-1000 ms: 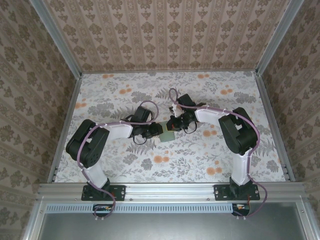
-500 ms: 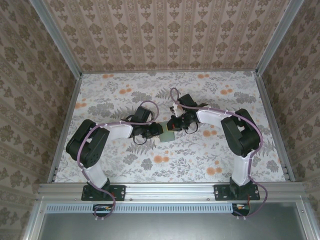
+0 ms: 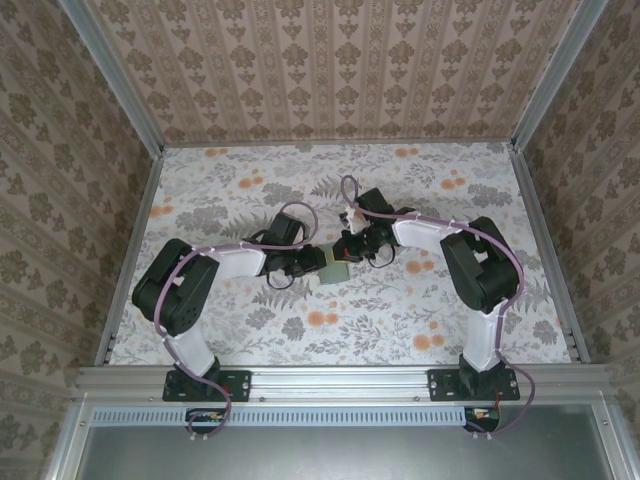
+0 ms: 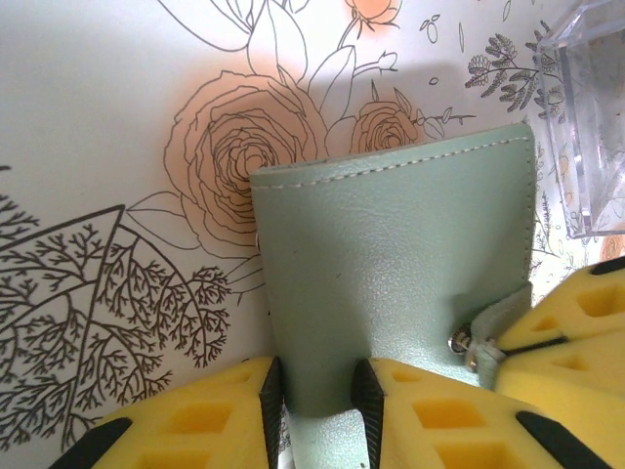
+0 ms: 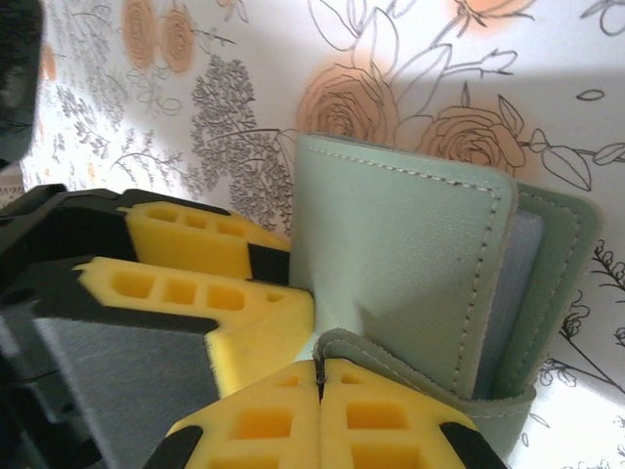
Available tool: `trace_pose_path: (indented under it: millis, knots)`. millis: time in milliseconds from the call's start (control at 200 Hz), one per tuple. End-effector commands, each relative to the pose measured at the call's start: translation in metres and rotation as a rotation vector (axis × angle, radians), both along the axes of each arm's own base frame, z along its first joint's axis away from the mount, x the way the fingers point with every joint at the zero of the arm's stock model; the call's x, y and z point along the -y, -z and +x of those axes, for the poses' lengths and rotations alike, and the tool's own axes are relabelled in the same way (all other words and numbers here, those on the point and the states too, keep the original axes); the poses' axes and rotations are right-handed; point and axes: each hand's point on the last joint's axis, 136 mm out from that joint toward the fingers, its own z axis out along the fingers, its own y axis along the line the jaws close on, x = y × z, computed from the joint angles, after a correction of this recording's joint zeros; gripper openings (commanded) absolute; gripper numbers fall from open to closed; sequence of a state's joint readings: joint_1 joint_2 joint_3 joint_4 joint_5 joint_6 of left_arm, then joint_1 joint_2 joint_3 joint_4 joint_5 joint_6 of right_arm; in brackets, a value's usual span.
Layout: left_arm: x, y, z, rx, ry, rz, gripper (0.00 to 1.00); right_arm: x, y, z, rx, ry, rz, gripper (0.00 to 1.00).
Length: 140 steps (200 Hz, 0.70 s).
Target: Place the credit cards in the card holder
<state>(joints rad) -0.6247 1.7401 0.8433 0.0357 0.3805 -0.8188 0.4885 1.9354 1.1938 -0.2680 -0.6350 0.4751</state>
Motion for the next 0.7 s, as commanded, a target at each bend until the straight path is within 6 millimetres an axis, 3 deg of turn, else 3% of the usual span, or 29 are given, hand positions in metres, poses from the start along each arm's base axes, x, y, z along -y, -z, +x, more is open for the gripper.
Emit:
trace_pose_path:
  millis: [0, 455, 695]
  knots:
    - [0.004, 0.000, -0.003, -0.005, 0.010, 0.004, 0.30, -0.001, 0.011, 0.000, -0.017, -0.002, -0.024, 0.03]
    - [0.006, -0.002, -0.001, -0.001, 0.013, 0.000, 0.30, 0.024, 0.040, 0.001, -0.020, 0.024, -0.197, 0.03]
    - [0.009, -0.001, 0.000, -0.003, 0.018, -0.001, 0.30, 0.033, 0.066, -0.003, -0.055, 0.024, -0.300, 0.03]
